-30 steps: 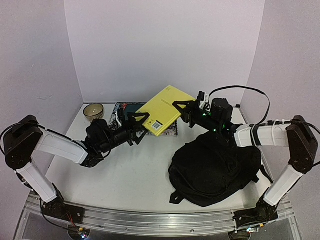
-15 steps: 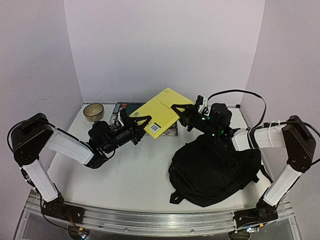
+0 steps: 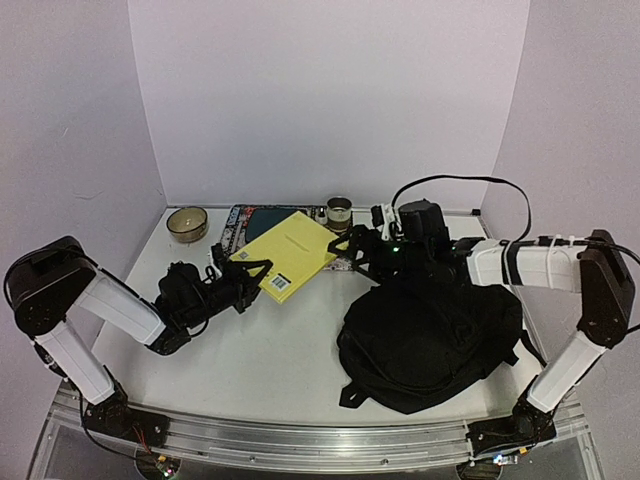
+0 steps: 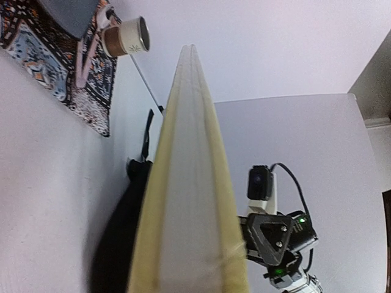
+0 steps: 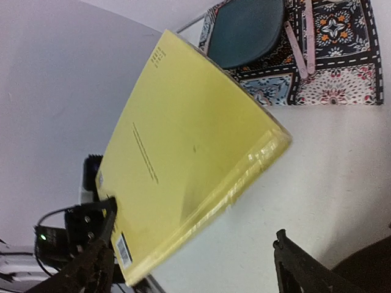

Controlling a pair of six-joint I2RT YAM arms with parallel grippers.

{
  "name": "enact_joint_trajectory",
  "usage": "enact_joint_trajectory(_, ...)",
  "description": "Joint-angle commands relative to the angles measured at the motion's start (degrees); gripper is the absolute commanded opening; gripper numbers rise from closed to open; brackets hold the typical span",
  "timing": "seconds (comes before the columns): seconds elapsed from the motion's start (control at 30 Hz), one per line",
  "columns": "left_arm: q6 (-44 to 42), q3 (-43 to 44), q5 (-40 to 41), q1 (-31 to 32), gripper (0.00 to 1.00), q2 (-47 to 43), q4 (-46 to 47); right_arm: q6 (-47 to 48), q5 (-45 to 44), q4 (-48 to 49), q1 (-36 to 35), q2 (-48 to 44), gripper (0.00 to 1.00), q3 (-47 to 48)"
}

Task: Pack the student bag
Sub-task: Pass from the right arm to the left, then grab the largest pocket of the student bag.

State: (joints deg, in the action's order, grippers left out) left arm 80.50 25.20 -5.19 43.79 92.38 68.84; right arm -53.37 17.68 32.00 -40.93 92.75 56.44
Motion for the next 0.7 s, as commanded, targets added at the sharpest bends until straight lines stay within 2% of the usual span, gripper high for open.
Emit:
enact_joint_trajectory(0.0, -3.08, -1.32, 1.30, -1.52, 0.00, -6.13, 2.94, 18.45, -3.10, -27.40, -0.29, -5.86, 0.95, 7.95)
enact_joint_trajectory(0.2, -6.06, -0.26, -0.93, -4.38, 0.00, -9.75, -8.86, 29.24, -9.09, -50.05, -1.84, -5.65, 0.98, 15.71)
enact_joint_trajectory(0.37, -8.14, 0.73, -2.88, -6.51, 0.00, -12.22, -15.96, 36.87, -19.31, -66.78, -7.47, -3.99, 0.98, 22.75)
enact_joint_trajectory(0.5, -8.50, 0.04, -4.36, -8.56, 0.00, -13.99, -19.49, 39.13, -27.93, -76.88, -13.38, -1.08, 0.98, 26.56)
enact_joint_trajectory(0.67, -9.77, -0.25, -6.66, -11.40, 0.00, -16.41, -24.72, 38.46, -35.76, -83.05, -21.01, 2.26, 0.98, 29.00)
